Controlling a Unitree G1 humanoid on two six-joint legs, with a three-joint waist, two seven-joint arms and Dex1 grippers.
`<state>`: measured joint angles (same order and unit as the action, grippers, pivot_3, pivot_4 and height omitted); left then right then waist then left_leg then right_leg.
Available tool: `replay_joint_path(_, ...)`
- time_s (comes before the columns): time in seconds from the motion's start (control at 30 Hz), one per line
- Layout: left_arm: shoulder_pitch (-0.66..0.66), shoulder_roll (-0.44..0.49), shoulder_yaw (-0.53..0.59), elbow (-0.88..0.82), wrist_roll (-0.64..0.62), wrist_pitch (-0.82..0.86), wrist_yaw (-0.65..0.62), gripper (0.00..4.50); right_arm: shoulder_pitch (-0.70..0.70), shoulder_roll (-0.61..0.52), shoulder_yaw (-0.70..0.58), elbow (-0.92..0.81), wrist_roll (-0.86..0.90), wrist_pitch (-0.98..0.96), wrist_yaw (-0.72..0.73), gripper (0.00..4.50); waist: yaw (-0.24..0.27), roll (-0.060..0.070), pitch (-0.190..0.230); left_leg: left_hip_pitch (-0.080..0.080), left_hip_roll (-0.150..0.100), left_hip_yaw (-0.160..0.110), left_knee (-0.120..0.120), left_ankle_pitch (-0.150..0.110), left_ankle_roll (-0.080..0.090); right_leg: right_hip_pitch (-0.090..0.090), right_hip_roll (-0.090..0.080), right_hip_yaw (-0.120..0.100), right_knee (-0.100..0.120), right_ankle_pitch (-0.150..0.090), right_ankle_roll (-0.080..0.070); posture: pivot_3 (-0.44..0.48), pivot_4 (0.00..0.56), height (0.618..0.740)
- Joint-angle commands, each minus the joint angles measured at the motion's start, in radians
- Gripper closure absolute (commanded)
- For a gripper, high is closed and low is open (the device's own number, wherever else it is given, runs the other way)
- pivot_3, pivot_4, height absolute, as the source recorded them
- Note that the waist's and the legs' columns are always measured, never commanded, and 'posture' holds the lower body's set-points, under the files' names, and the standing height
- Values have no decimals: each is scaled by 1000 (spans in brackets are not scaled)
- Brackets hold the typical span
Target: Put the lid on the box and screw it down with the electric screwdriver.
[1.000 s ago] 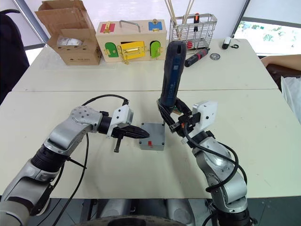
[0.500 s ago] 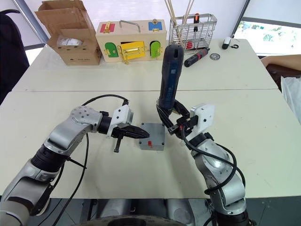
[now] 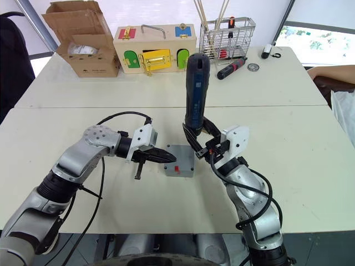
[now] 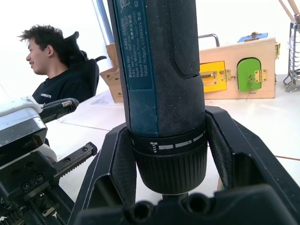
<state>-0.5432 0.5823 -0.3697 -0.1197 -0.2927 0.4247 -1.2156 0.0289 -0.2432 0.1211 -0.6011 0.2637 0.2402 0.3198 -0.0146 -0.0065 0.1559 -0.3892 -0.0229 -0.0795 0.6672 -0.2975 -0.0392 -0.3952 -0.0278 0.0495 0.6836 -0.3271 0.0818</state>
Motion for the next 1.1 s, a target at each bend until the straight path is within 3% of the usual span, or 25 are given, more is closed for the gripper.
replay_joint_path(0.03,24,8,-27,18,36,9,3,4500,29,-9,8,18,-13,-5,13,2588,0,0,0,0,0,0,0,0,0,0,0,0,0,0,0,0,150,740)
replay_joint_path(0.23,27,11,-36,21,46,-3,-1,4500,74,-72,47,12,-19,12,79,2588,0,0,-2,3,0,0,0,0,0,3,0,0,-1,0,0,0,150,740)
replay_joint_path(0.5,33,12,-41,27,61,-17,-5,4500,72,-79,27,49,-2,46,72,2588,0,0,-6,19,1,-1,-4,-3,5,20,1,-1,-8,-1,0,0,150,740)
replay_joint_path(1.1,35,8,-40,31,73,-16,-5,4500,88,-76,36,114,-39,55,56,2588,1,-2,-24,20,1,-4,-4,-4,7,26,1,-3,-15,-1,0,0,150,740)
